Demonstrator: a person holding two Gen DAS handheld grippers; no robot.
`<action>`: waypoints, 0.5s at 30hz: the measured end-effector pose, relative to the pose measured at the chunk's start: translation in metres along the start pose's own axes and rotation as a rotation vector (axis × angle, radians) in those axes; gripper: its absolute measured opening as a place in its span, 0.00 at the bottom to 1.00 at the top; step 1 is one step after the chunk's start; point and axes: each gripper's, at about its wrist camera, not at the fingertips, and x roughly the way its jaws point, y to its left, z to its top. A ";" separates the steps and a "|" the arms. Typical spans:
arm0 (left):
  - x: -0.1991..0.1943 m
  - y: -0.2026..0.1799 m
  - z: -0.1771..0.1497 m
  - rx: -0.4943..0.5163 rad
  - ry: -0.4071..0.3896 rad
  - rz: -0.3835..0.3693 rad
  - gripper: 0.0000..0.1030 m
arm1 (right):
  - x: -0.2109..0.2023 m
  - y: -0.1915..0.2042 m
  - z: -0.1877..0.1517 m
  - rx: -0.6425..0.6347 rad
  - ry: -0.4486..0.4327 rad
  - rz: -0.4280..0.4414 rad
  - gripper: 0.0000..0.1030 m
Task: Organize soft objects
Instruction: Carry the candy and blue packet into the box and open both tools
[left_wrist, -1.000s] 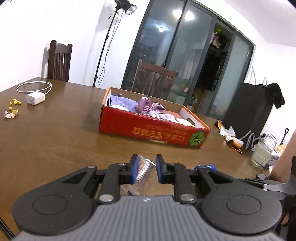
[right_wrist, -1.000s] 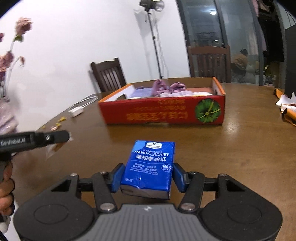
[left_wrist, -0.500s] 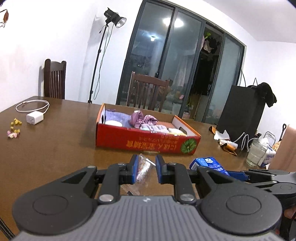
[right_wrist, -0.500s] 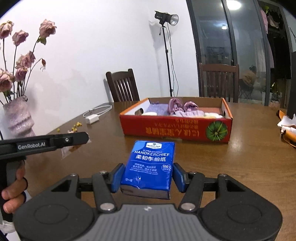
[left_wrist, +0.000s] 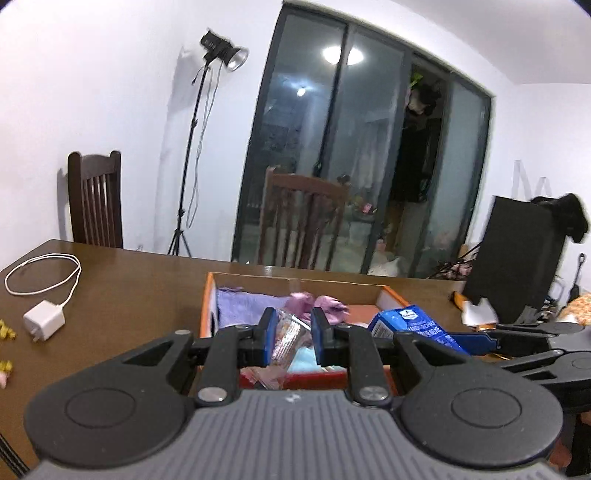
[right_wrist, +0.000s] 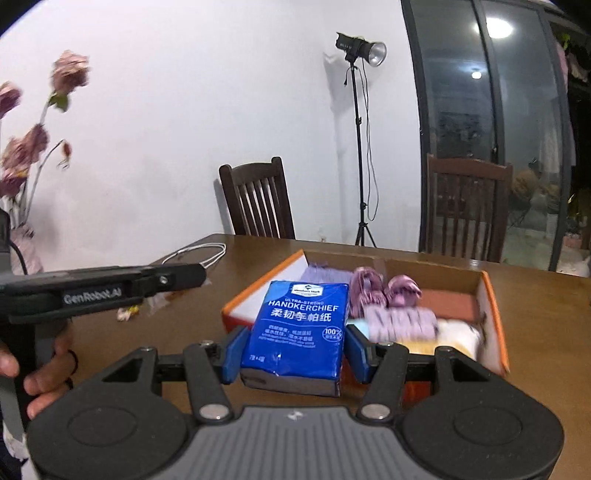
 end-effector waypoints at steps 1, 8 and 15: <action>0.010 0.003 0.004 0.002 0.007 0.004 0.20 | 0.012 -0.004 0.006 0.005 0.005 0.002 0.54; 0.081 0.023 0.014 0.003 0.078 0.009 0.20 | 0.096 -0.021 0.037 0.021 0.059 0.015 0.54; 0.126 0.045 0.001 -0.035 0.162 0.039 0.20 | 0.167 -0.031 0.025 0.049 0.174 -0.010 0.54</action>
